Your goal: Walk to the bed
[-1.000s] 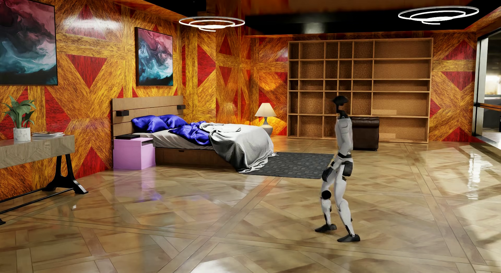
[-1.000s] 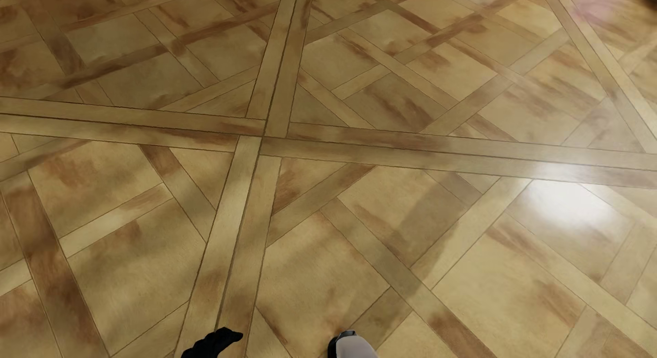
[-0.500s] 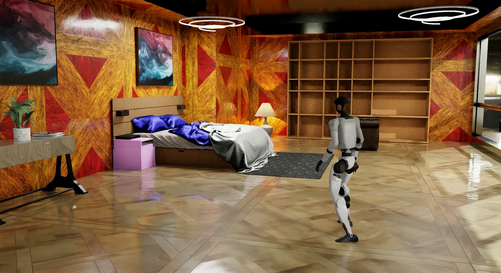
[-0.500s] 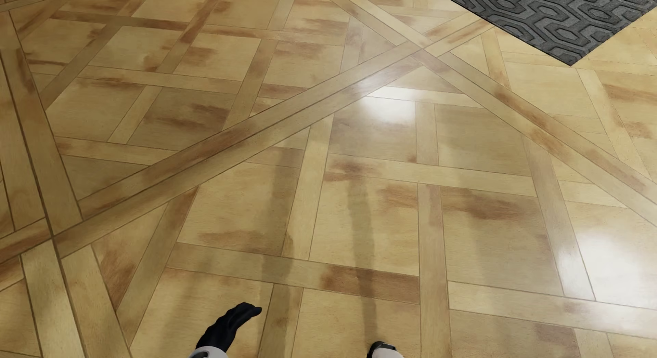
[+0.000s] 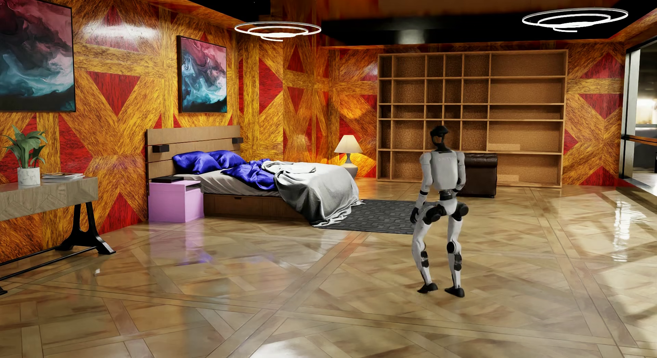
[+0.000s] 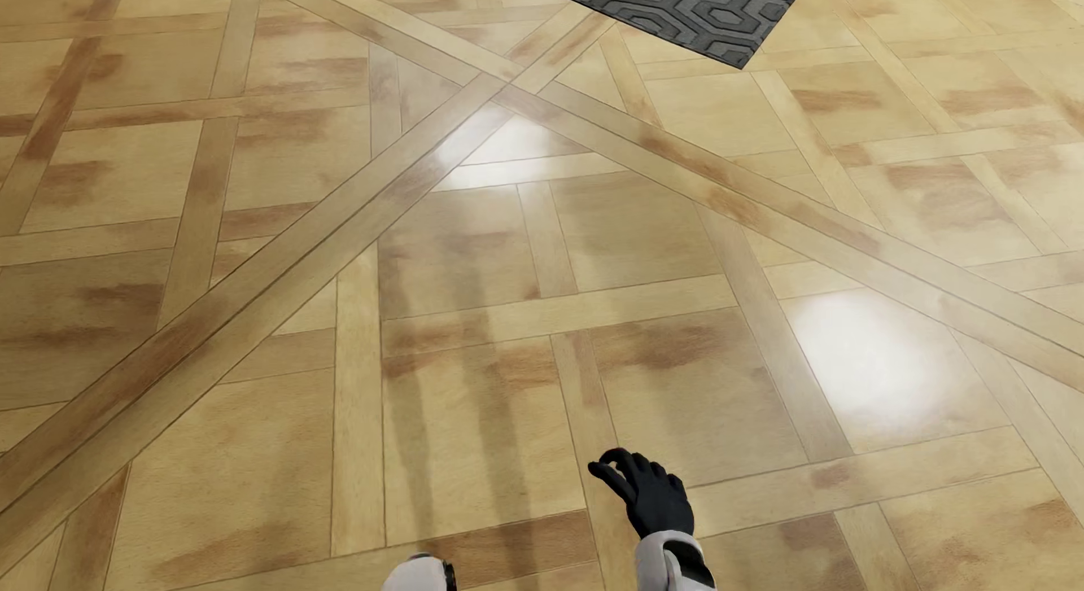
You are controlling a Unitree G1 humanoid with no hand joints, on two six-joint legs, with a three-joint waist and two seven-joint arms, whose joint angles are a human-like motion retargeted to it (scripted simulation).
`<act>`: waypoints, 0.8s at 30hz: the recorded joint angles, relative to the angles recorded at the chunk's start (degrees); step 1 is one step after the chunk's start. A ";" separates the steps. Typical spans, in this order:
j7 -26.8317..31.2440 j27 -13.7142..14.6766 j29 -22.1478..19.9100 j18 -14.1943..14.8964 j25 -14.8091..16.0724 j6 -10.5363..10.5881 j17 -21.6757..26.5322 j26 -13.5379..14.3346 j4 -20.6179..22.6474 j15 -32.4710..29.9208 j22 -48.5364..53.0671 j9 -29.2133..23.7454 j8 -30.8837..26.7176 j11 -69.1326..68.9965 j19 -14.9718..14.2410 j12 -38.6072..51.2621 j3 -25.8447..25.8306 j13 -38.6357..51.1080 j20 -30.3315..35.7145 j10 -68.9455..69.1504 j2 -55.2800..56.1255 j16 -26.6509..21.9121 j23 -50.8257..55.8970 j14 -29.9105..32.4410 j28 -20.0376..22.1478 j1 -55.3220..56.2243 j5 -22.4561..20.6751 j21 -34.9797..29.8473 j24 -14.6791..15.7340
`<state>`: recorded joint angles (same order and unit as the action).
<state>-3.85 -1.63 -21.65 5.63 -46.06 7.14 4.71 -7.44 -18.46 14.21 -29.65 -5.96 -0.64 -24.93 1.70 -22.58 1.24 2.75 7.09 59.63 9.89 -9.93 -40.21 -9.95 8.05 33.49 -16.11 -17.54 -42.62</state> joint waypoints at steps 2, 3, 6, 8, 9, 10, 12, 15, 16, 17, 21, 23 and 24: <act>-3.06 1.78 -0.74 0.39 1.13 -0.36 -0.46 0.12 3.64 -0.61 0.28 0.65 -1.17 3.09 0.29 -2.17 0.66 0.65 -0.15 -13.93 -4.01 1.49 5.92 2.60 -0.44 3.05 0.54 0.72 0.72; -4.95 2.44 -0.44 -0.25 1.79 -0.64 -0.78 0.07 5.46 -0.95 -0.07 1.18 -1.75 4.92 0.47 -2.77 1.15 0.95 -0.04 -23.01 -6.10 1.96 8.02 3.92 -0.92 3.33 0.94 0.77 0.83; -1.34 2.42 2.94 4.58 2.89 -2.10 -1.44 -0.49 12.89 -1.23 -2.44 2.89 -4.81 9.28 0.49 -3.27 3.10 2.89 0.04 -48.53 -12.98 2.28 8.06 6.23 -3.62 1.95 2.15 -2.04 -1.29; 0.56 1.59 6.56 2.22 1.26 -3.14 -0.90 -1.95 15.04 -1.23 -4.30 3.85 -6.82 9.81 0.54 -3.30 4.05 4.91 -2.93 -46.38 -17.51 3.86 1.97 9.88 -3.68 1.71 2.77 -6.19 -1.98; 0.37 0.34 8.60 -1.19 -0.13 -3.88 -0.56 -2.87 15.92 -2.26 -5.62 4.28 -7.32 9.31 0.24 -2.71 4.39 5.41 -4.83 -42.45 -19.62 4.98 -2.38 13.79 -2.89 1.79 3.34 -7.80 -1.86; -0.32 -1.92 10.32 -2.53 -1.10 -4.89 -0.58 -3.86 16.81 -4.20 -7.20 4.67 -7.31 8.12 -0.66 -1.64 4.67 5.09 -6.71 -38.98 -21.21 5.91 -7.11 15.00 -1.99 1.63 4.09 -8.30 -1.82; -1.48 -7.79 12.76 -3.94 -0.69 -7.62 -1.38 -5.31 19.31 -11.84 -9.33 5.00 -7.69 1.74 -4.71 1.22 5.09 2.91 -10.50 -35.10 -21.14 7.72 -15.62 12.31 -0.31 -0.53 5.91 -6.97 -1.59; -5.31 -6.08 22.38 -3.10 -5.09 -11.64 2.97 -3.81 21.70 -25.79 -8.41 4.27 -4.95 -24.56 -15.89 6.70 5.65 -0.05 -13.06 -34.10 -8.92 10.13 -17.58 6.64 1.52 -4.63 9.12 -14.31 0.16; -7.07 -3.27 23.80 -2.11 -6.84 -12.85 6.17 -0.94 22.40 -25.98 -8.99 3.89 -2.90 -34.30 -15.90 7.13 5.71 -1.26 -12.35 -33.68 -3.38 10.37 -14.89 4.64 2.80 -6.24 11.40 -17.47 0.07; -8.49 -1.63 23.40 -1.18 -6.41 -14.10 8.95 0.99 23.49 -22.59 -9.30 3.49 -4.03 -42.07 -15.94 8.37 5.35 -3.09 -11.30 -33.95 1.78 10.29 -11.36 2.78 3.53 -8.62 12.90 -18.46 -0.42; -10.07 -5.25 15.37 -0.39 7.04 -17.94 12.55 3.31 29.70 -8.81 -12.54 2.20 -6.38 -46.90 -5.52 15.46 1.93 -13.98 -8.35 -35.94 18.42 9.13 0.08 -2.95 4.08 -19.48 22.70 -8.58 -3.36; -8.77 -8.79 11.00 -1.07 9.20 -18.38 10.16 2.33 31.76 -3.96 -13.17 2.10 -7.65 -35.07 -4.19 18.43 -0.34 -17.33 -7.10 -36.29 22.74 8.85 1.54 -4.94 3.58 -24.04 22.06 -4.84 -4.69; -8.07 -9.72 10.40 -1.50 9.11 -18.21 9.47 2.36 32.31 -4.38 -13.16 2.24 -8.45 -26.70 -3.13 19.65 -1.35 -18.11 -6.52 -37.25 23.72 8.45 1.57 -5.44 3.45 -26.43 20.62 -4.23 -4.82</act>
<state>-11.93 -11.35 -11.24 4.14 -36.94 -11.08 14.18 -5.07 13.85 9.83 -42.81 -3.72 -9.09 -51.63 -1.43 -2.93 -0.11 -15.36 0.57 22.38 33.61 -1.49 -38.64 -15.39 11.49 7.05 4.51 -21.77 -47.45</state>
